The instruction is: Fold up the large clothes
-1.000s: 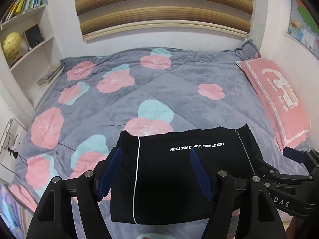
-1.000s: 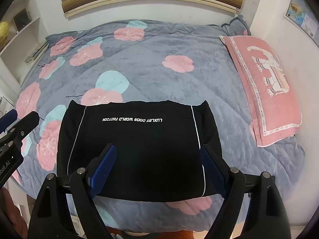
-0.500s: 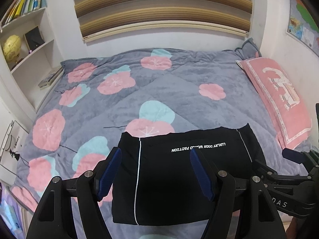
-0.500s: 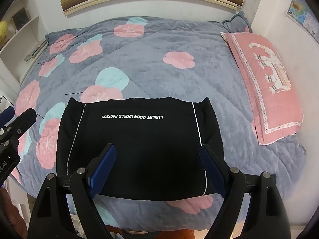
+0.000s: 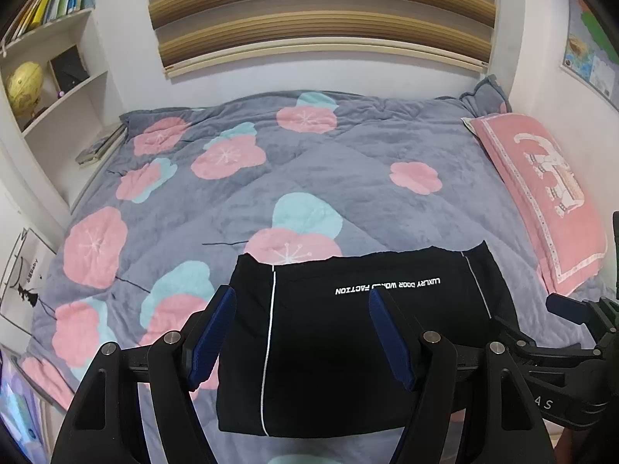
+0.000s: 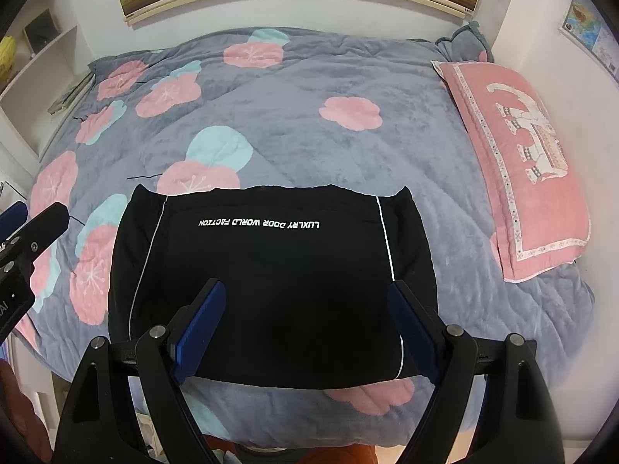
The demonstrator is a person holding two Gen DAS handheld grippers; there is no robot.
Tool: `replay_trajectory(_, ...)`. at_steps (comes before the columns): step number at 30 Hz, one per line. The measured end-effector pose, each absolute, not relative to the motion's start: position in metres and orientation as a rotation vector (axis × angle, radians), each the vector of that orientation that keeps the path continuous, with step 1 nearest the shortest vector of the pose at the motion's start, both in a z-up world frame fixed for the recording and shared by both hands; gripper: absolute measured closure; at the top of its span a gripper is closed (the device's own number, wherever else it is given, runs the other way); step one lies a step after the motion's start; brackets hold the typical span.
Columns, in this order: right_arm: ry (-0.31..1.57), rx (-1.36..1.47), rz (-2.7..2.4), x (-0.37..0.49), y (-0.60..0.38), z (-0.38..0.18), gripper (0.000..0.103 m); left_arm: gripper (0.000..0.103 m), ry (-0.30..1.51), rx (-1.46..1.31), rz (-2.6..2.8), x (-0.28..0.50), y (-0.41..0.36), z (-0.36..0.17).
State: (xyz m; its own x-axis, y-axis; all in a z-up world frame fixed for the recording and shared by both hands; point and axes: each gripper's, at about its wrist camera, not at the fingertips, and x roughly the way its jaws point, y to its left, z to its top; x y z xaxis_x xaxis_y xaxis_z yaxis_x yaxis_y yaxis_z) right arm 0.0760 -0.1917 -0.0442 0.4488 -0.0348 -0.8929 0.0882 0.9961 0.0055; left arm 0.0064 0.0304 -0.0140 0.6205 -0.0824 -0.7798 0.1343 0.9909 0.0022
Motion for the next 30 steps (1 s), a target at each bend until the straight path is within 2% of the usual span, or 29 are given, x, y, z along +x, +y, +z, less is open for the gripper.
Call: replay_trajectory(30, 1.126, 0.037, -0.054, 0.072, -0.19, -0.052, 0.016, 0.031, 0.89, 0.022, -0.081, 0.013, 0.057, -0.022)
